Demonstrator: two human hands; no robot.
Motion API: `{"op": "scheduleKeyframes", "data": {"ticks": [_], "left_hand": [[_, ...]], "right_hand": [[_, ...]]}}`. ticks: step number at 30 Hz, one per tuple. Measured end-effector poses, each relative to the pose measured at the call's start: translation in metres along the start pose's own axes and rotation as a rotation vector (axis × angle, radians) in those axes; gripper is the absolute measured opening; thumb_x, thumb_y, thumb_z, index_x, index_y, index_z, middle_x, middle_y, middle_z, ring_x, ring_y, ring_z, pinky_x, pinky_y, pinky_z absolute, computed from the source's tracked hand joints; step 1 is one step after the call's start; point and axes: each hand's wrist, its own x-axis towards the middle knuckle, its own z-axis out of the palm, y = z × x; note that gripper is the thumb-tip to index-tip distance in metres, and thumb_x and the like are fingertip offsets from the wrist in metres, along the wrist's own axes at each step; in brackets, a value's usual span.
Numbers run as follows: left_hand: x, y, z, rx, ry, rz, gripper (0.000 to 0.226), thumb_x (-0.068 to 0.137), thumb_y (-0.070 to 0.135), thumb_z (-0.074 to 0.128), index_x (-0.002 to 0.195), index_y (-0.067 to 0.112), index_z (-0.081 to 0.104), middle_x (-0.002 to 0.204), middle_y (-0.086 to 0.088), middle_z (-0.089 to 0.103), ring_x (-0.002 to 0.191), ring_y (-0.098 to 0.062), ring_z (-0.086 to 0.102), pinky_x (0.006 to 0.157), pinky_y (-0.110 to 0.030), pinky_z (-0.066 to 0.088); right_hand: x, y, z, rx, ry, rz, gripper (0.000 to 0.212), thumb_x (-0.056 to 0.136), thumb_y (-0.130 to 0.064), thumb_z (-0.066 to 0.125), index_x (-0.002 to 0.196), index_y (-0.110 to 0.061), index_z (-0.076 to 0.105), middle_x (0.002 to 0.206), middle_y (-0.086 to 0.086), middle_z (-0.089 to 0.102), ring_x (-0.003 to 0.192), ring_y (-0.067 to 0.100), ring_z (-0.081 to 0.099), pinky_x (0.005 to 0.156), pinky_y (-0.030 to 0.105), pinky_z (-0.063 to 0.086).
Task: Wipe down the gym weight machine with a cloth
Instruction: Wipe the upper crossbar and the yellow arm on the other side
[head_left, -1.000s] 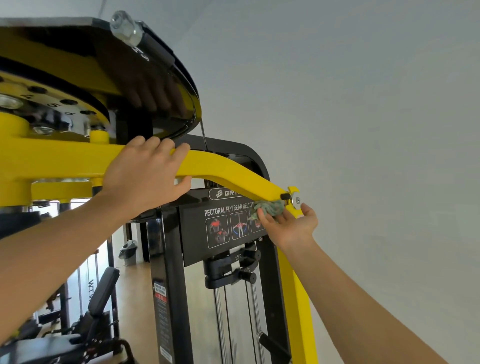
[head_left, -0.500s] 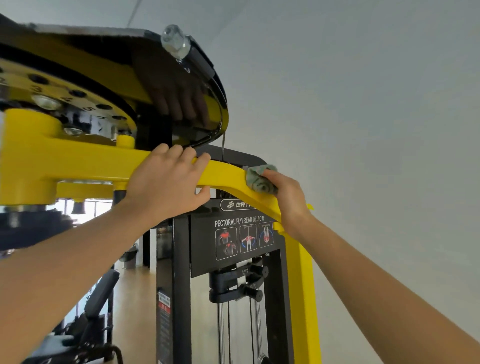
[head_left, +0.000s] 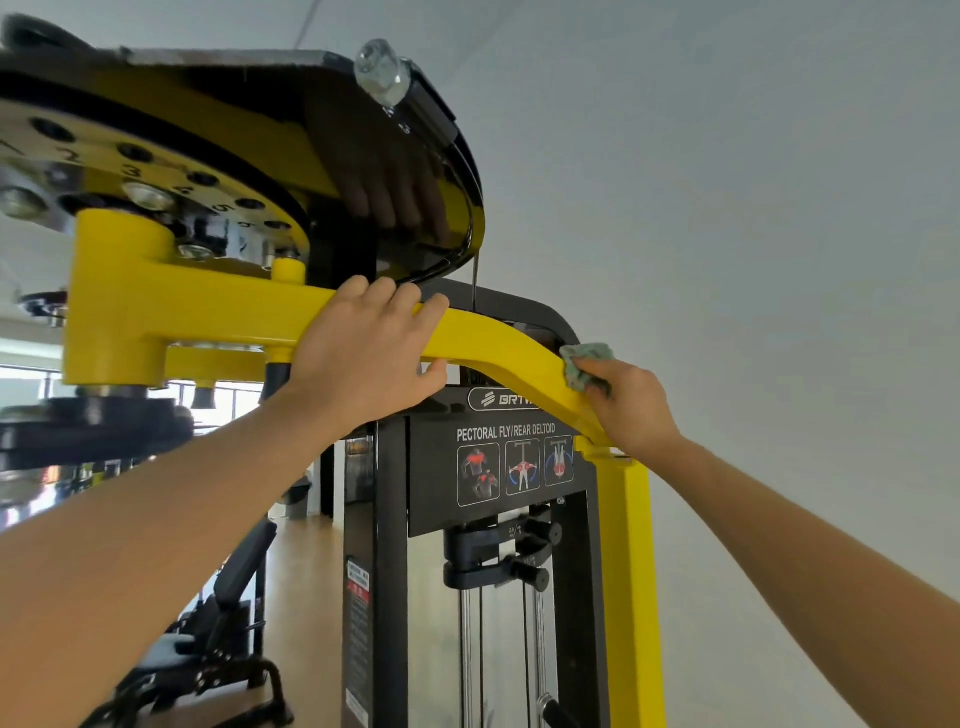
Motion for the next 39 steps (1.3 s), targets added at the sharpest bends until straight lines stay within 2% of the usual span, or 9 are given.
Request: {"op": "scheduleKeyframes", "data": {"ticks": [3,7,12,15,18,21,24,28,39], "left_hand": [[0.001,0.004,0.000,-0.001,0.002,-0.007,0.066,0.095,0.058,0.037,0.141,0.011,0.044,0.106,-0.011,0.062,0.092,-0.030,0.055,0.078,-0.042,0.040],[-0.001,0.012,0.002,-0.060,0.049,-0.078,0.067,0.094,0.055,0.041,0.143,0.010,0.043,0.116,-0.015,0.062,0.101,-0.034,0.054,0.087,-0.046,0.039],[-0.010,0.043,0.001,-0.199,0.067,-0.256,0.075,0.091,0.055,0.048,0.149,0.008,0.037,0.148,-0.020,0.046,0.140,-0.039,0.035,0.121,-0.054,0.019],[-0.019,0.064,-0.003,-0.331,0.079,-0.324,0.071,0.092,0.052,0.047,0.150,0.011,0.040,0.158,-0.019,0.035,0.150,-0.038,0.023,0.124,-0.056,0.013],[-0.045,0.102,-0.006,-0.545,0.105,-0.222,0.054,0.089,0.042,0.050,0.136,0.016,0.059,0.149,-0.012,0.050,0.141,-0.033,0.038,0.112,-0.052,0.032],[-0.082,0.156,-0.013,-0.880,-0.028,-0.122,0.037,0.087,0.042,0.055,0.112,0.023,0.074,0.115,0.003,0.070,0.109,-0.020,0.058,0.088,-0.041,0.048],[-0.118,0.208,-0.020,-1.256,-0.290,-0.277,0.039,0.085,0.053,0.056,0.109,0.030,0.076,0.104,0.020,0.070,0.100,-0.004,0.060,0.088,-0.037,0.051],[-0.158,0.258,-0.027,-1.635,-0.501,-0.592,0.022,0.091,0.046,0.068,0.101,0.026,0.074,0.095,0.013,0.073,0.091,-0.006,0.069,0.087,-0.035,0.057],[-0.234,0.331,-0.030,-1.745,-0.616,-0.850,0.011,0.096,0.019,0.066,0.100,0.020,0.076,0.094,0.004,0.076,0.092,-0.016,0.071,0.090,-0.043,0.059]], "right_hand": [[-0.022,0.018,-0.004,-0.105,0.022,-0.005,0.028,0.098,-0.001,0.052,0.111,-0.012,0.074,0.116,0.008,0.069,0.102,0.024,0.064,0.091,0.028,0.049],[-0.045,0.017,-0.014,-0.058,-0.060,-0.081,0.024,0.097,0.002,0.053,0.102,-0.003,0.075,0.096,0.014,0.069,0.074,0.015,0.058,0.070,0.001,0.042],[-0.087,0.028,-0.005,-0.102,-0.236,-0.054,0.029,0.094,0.002,0.055,0.102,-0.013,0.078,0.098,0.000,0.071,0.083,0.016,0.065,0.074,0.010,0.046],[-0.120,0.046,0.000,-0.007,-0.294,0.018,0.024,0.091,-0.002,0.063,0.102,-0.016,0.079,0.099,0.004,0.075,0.085,0.023,0.069,0.081,0.036,0.058],[-0.151,0.046,-0.006,0.206,-0.275,0.153,0.022,0.090,-0.002,0.069,0.106,-0.014,0.076,0.097,0.003,0.074,0.082,0.017,0.070,0.079,0.031,0.060],[-0.183,0.037,-0.014,0.464,-0.272,0.256,0.012,0.090,-0.003,0.071,0.098,-0.011,0.070,0.090,0.000,0.072,0.079,0.009,0.069,0.070,0.019,0.055],[-0.212,0.030,-0.019,0.695,-0.299,0.362,0.007,0.090,-0.002,0.070,0.094,-0.001,0.065,0.081,0.000,0.074,0.075,0.010,0.071,0.063,0.019,0.054],[-0.248,0.034,-0.016,0.814,-0.302,0.434,0.011,0.086,-0.004,0.074,0.087,0.002,0.065,0.083,0.011,0.075,0.077,0.023,0.073,0.066,0.029,0.059],[-0.335,0.052,0.018,0.858,-0.412,0.585,0.009,0.086,-0.008,0.075,0.087,-0.005,0.067,0.104,0.004,0.066,0.092,0.016,0.068,0.081,0.026,0.058]]}}
